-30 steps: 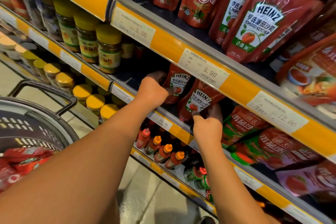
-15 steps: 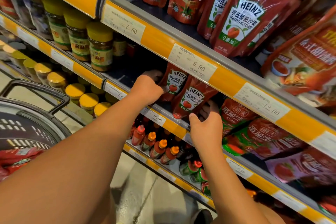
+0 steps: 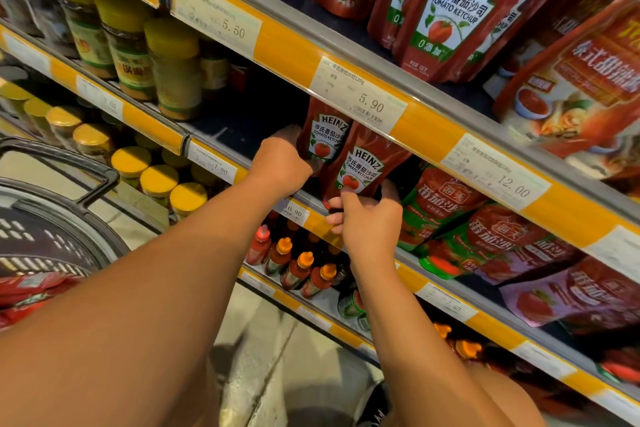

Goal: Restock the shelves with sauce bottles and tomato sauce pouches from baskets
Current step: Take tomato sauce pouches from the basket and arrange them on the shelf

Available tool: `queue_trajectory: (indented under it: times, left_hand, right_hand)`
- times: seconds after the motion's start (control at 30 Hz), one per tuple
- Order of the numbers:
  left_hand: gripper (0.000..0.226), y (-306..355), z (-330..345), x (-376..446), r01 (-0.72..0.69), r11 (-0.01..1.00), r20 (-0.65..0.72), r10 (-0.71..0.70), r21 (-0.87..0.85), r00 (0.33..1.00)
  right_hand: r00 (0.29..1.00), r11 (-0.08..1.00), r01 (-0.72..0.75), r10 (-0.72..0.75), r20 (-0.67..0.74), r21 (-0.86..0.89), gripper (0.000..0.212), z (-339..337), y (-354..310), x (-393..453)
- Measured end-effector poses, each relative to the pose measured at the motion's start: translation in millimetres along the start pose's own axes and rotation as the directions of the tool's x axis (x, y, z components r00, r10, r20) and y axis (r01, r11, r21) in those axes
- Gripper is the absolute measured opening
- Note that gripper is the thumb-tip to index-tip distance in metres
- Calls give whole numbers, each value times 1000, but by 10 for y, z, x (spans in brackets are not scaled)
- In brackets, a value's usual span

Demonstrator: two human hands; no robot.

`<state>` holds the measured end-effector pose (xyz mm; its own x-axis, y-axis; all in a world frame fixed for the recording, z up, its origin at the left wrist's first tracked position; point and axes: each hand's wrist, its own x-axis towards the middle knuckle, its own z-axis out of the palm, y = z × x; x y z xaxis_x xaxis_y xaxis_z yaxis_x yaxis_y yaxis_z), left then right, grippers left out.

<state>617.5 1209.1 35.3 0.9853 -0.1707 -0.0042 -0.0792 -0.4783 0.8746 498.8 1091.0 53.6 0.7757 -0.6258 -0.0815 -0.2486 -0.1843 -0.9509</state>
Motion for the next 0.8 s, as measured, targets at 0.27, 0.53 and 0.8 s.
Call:
queue_trajectory:
  times: [0.27,0.53,0.8]
  left_hand:
    - [46,-32,126,142,-72,997,-36,73,19,997]
    - [59,6,199,389,-134,990,-22,135,36,991]
    - [56,22,347,548,-206,978,-8,206,-40,979]
  right_hand:
    - [991,994,-11,25,-129,112,29,132,55,241]
    - [980,993,-114,117,-164,25,35,241,200,676]
    - [946,998,-11,30,-323,60,84,405,390,1062]
